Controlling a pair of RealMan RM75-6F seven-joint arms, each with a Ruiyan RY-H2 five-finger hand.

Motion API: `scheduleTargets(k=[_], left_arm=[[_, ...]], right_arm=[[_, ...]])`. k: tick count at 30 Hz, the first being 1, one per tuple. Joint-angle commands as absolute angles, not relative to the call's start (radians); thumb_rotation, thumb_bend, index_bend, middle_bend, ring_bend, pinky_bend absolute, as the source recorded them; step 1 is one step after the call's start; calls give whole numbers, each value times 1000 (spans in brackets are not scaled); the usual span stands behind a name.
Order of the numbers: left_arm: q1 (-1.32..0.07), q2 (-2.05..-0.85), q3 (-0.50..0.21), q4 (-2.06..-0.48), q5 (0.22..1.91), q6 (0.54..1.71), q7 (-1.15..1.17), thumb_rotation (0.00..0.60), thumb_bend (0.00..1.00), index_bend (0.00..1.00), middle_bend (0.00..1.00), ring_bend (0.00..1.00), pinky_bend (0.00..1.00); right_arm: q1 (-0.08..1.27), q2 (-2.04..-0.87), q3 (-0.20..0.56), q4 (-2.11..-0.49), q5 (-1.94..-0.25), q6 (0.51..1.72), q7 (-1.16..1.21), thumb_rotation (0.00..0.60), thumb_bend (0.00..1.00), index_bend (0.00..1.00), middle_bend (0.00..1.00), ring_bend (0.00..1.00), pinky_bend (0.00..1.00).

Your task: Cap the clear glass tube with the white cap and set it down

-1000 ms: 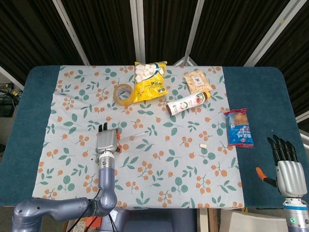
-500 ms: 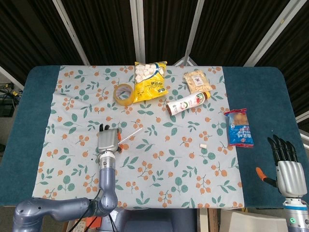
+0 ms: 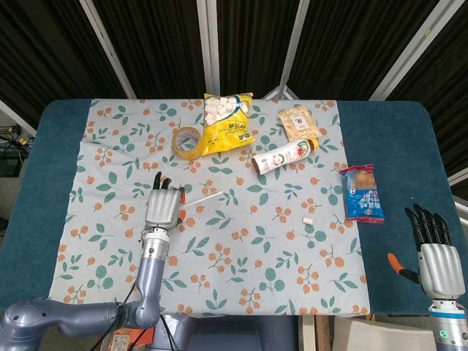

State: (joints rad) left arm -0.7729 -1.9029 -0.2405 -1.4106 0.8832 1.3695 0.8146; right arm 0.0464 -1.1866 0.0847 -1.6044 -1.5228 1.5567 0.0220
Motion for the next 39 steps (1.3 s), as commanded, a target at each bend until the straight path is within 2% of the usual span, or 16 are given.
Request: scheduleTargets(k=[1,5,9,19,28,32,39], left_arm=[[-742,-1823,-156,-1424,1012,1343,724,600,674,704,743,199,0],[-718,-1756,-111,-1416,1104,1320,627,600,674,704,743,199,0],[-688,-1698,-94,-1413,1161,1310,512,600,674,704,744,199,0],[-627,-1620,-88,-1375,1302,1341,221,600,674,704,751,207,0],[-625,-1586,-109,-1335,1385,1334,39,600,674,704,759,207,0],[-630,-1568,-117,-1328,1408,1326,-7,600,674,704,759,207,0],[-652,-1531,-124,-1298,1474,1311,-98,600,674,704,759,207,0]], right_arm=[[46,-1186,85,-1605,-1523,1558,22,600,283,0,0,0,9],[45,-1185,84,-1606,-1526,1561,19,600,284,0,0,0,9],[44,-1183,83,-1606,-1529,1563,17,600,283,0,0,0,9],[51,-1192,88,-1614,-1518,1551,-20,600,283,0,0,0,9],[85,-1212,104,-1627,-1478,1492,-97,600,283,3,0,0,9],[119,-1230,118,-1644,-1467,1452,-144,600,283,73,0,0,8],[205,-1285,153,-1667,-1406,1341,-261,600,283,123,0,0,8]])
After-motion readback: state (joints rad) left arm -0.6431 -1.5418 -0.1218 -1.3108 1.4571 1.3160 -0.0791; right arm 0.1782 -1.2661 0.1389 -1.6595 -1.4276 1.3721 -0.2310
